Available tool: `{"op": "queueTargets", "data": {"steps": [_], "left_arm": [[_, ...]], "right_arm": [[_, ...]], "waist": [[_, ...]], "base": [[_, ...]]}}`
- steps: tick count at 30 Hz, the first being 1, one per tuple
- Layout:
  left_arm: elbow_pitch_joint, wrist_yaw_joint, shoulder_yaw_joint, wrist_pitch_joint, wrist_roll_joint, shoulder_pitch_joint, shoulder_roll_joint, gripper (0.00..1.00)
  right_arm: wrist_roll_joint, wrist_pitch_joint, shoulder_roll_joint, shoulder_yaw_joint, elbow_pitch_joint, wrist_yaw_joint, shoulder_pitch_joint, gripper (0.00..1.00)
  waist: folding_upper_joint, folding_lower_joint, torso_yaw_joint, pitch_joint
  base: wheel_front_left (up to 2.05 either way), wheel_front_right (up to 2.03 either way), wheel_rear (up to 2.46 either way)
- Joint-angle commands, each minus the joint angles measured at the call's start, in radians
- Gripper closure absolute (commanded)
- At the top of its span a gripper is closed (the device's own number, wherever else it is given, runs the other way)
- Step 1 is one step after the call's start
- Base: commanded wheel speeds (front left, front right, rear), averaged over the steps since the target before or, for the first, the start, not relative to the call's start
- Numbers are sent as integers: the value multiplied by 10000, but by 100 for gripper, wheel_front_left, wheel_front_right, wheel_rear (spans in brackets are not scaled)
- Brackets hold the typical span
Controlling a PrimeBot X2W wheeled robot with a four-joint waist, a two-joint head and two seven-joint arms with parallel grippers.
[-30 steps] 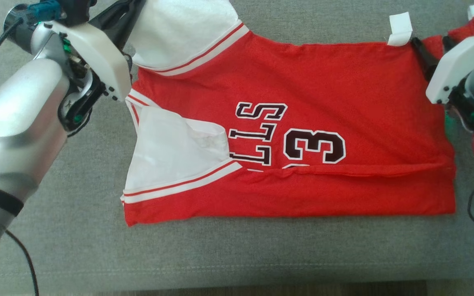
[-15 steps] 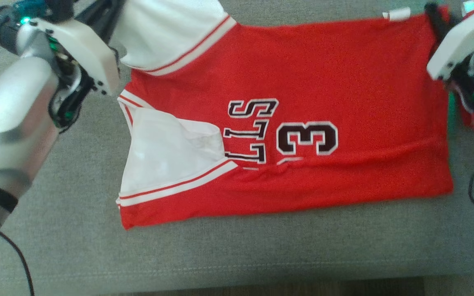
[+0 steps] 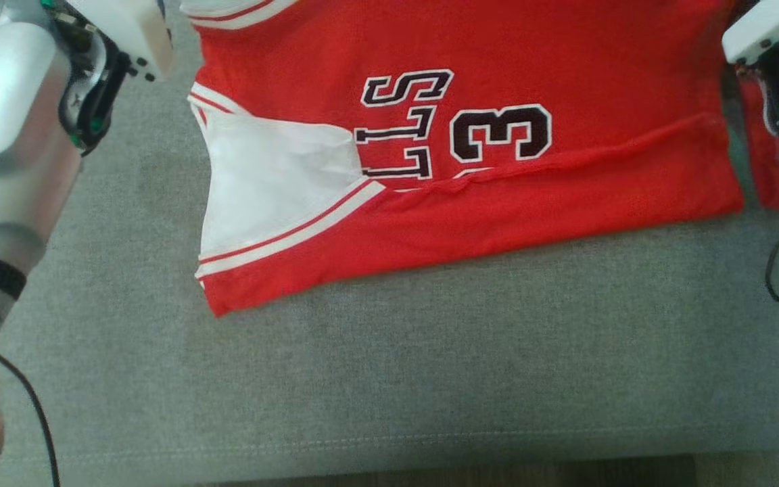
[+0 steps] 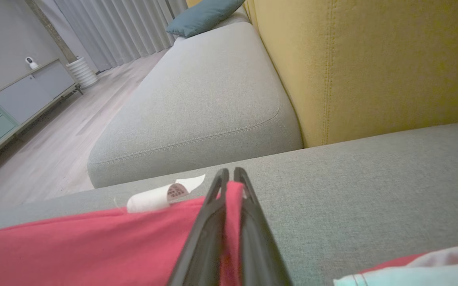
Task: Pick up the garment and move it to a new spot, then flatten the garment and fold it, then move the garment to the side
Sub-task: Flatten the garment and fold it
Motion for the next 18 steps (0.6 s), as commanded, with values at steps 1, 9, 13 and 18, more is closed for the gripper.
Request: {"op": "queueTargets", "data": {"steps": [1, 9, 13, 18], "left_arm": [[-50, -57, 440, -107, 144, -482, 285, 100], [-593, -241, 839, -127, 600, 469, 361, 100], [-1225, -293, 1012, -128, 824, 1318, 596, 100], [-2101, -300, 987, -128, 943, 2404, 943, 100]], "right_arm": [[94, -187, 73, 179, -155, -9, -50, 100], [1033, -423, -247, 566, -258, -9, 754, 100], [1593, -211, -525, 925, -697, -9, 1501, 100], [2205, 265, -1028, 1270, -1140, -9, 2452, 100]], "waist": [[0, 0, 3, -78], [0, 0, 123, -573], [0, 0, 202, -941], [0, 0, 357, -1406]], "base": [[0, 0, 0], [0, 0, 0], [0, 0, 0], [0, 0, 0]]}}
